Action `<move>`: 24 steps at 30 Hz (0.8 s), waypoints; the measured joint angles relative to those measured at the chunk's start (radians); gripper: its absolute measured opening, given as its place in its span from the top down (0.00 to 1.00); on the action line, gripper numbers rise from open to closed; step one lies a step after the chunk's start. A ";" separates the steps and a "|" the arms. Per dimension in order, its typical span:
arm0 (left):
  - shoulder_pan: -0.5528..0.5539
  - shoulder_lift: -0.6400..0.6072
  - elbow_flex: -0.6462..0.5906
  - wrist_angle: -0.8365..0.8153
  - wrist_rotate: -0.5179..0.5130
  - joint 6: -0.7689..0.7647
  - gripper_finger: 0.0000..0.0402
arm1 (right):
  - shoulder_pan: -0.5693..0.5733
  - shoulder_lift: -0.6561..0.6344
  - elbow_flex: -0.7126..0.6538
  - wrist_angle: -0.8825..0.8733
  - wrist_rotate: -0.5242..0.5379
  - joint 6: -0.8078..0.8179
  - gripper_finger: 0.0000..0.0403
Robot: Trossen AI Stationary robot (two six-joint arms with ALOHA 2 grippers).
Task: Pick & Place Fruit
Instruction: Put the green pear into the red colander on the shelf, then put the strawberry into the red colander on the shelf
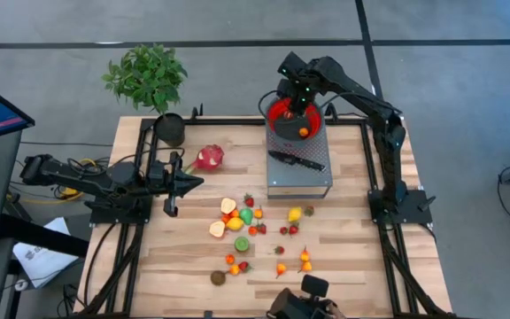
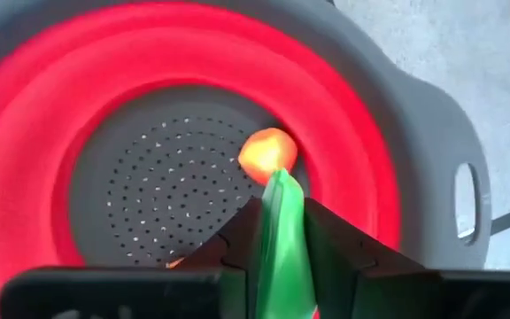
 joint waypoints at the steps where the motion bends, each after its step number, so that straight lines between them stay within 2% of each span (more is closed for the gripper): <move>1: 0.000 0.000 0.000 0.000 0.000 0.000 0.99 | 0.001 0.000 0.000 0.000 0.000 -0.001 0.82; 12: 0.000 0.000 0.000 0.000 0.000 0.000 0.99 | 0.015 -0.001 0.000 0.006 -0.003 -0.030 0.58; 15: 0.000 0.000 0.000 0.000 0.000 0.000 0.99 | 0.020 -0.002 0.000 0.007 0.006 -0.029 0.54; 19: 0.000 0.000 0.000 0.000 0.000 0.000 0.99 | 0.033 -0.041 0.000 0.009 0.023 -0.020 0.60; 24: 0.000 0.000 0.000 0.000 0.000 0.000 0.99 | 0.060 -0.130 0.001 0.010 0.021 0.043 0.78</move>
